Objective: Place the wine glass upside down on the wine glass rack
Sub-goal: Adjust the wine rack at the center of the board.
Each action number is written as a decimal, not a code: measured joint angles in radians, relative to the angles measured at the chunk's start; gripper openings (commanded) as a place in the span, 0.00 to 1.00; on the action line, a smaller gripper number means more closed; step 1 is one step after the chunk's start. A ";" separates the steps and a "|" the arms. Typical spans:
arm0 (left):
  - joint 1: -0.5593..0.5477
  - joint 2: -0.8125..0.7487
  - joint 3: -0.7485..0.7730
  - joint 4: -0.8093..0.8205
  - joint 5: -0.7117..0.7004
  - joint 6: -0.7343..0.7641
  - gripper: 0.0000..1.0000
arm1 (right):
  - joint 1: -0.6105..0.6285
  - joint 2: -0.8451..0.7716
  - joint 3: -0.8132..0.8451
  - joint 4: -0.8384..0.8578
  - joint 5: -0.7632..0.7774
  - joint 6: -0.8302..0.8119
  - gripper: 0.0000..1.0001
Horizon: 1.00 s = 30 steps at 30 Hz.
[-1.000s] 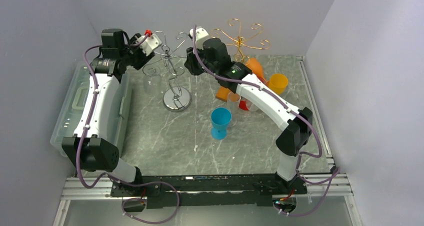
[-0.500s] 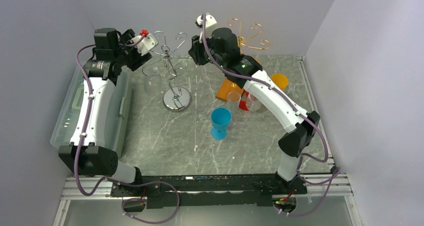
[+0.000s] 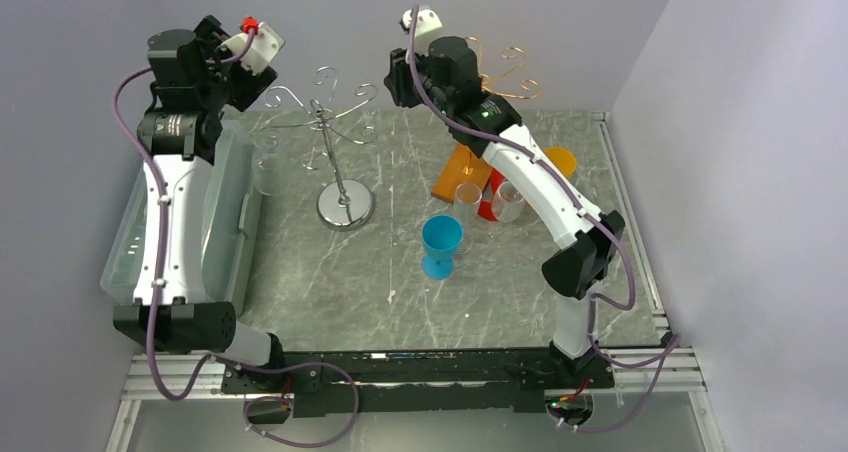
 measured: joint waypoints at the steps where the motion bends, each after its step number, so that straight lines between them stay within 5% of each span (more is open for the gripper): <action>1: 0.000 -0.010 0.010 0.000 0.015 -0.014 0.83 | 0.000 0.007 0.000 0.000 -0.002 0.003 0.33; 12: -0.005 -0.079 -0.011 -0.102 0.183 -0.093 0.84 | 0.001 0.026 -0.043 0.000 -0.027 0.037 0.40; 23: -0.050 -0.030 0.136 -0.284 0.316 -0.222 0.89 | 0.001 0.024 -0.046 0.005 -0.026 0.041 0.45; 25: -0.072 -0.031 0.136 -0.303 0.326 -0.244 0.99 | 0.001 0.004 -0.096 0.013 -0.021 0.041 0.51; 30: -0.080 -0.034 0.134 -0.332 0.322 -0.303 1.00 | 0.001 -0.157 -0.359 0.016 0.007 0.045 0.58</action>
